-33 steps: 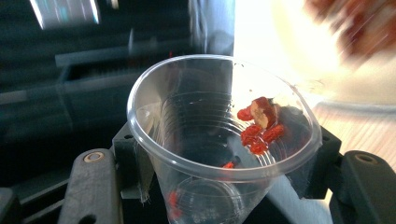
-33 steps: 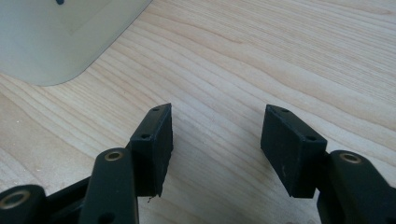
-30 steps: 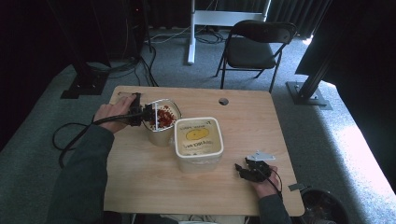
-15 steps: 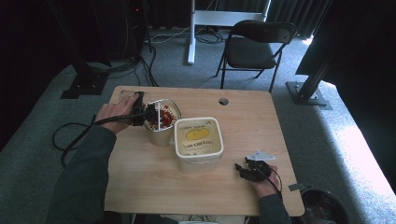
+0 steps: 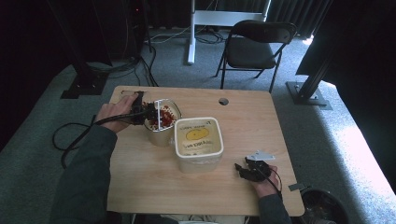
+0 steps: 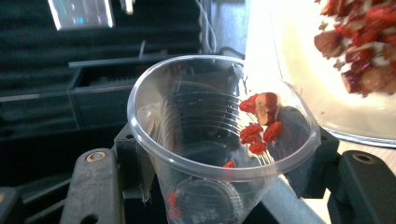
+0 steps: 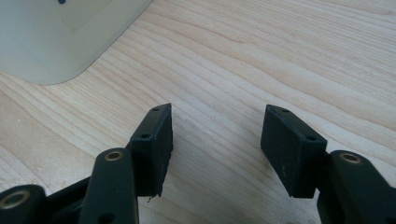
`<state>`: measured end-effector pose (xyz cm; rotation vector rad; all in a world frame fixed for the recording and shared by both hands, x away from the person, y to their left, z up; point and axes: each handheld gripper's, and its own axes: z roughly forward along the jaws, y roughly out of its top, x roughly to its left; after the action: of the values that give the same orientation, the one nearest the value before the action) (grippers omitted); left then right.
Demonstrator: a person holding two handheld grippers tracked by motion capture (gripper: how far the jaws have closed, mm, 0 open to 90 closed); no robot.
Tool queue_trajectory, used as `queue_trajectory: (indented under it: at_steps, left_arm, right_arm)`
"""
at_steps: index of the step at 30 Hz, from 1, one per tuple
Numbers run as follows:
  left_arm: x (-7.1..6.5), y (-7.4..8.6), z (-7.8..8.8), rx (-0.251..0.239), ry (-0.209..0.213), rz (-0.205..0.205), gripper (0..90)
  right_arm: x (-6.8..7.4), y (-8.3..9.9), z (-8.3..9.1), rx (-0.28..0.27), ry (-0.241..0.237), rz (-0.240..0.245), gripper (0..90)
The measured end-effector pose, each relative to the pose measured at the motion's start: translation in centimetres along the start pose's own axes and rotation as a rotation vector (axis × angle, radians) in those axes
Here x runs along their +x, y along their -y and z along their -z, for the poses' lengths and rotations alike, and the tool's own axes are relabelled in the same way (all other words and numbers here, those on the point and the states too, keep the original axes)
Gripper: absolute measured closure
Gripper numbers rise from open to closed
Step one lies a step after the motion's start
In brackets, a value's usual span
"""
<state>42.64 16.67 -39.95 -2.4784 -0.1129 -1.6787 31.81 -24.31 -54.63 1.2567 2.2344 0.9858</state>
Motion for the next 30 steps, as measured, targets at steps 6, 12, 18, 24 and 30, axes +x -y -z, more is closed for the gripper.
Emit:
queue_trajectory:
  at_steps: [6, 12, 18, 24, 30]
  left_arm:
    - [0.3, 0.6, 0.0, -0.015, -0.009, 0.087, 37.0]
    - [1.5, 1.1, 1.1, -0.087, 0.005, 0.232, 36.3]
    - [2.9, 1.5, 2.3, -0.182, 0.049, 0.402, 36.1]
    - [4.3, 1.9, 3.4, -0.293, 0.100, 0.561, 36.1]
    - [4.9, 2.2, 3.5, -0.350, 0.161, 0.667, 36.1]
  right_arm:
    - [0.0, 0.0, 0.0, -0.001, -0.001, 0.000, 42.8]
    - [0.0, 0.0, 0.0, 0.000, -0.002, 0.000, 42.8]
    - [0.0, 0.0, 0.0, -0.001, 0.000, 0.000, 42.8]
    - [0.0, 0.0, 0.0, -0.002, -0.001, 0.002, 42.8]
    - [0.0, 0.0, 0.0, -0.002, -0.001, 0.002, 42.7]
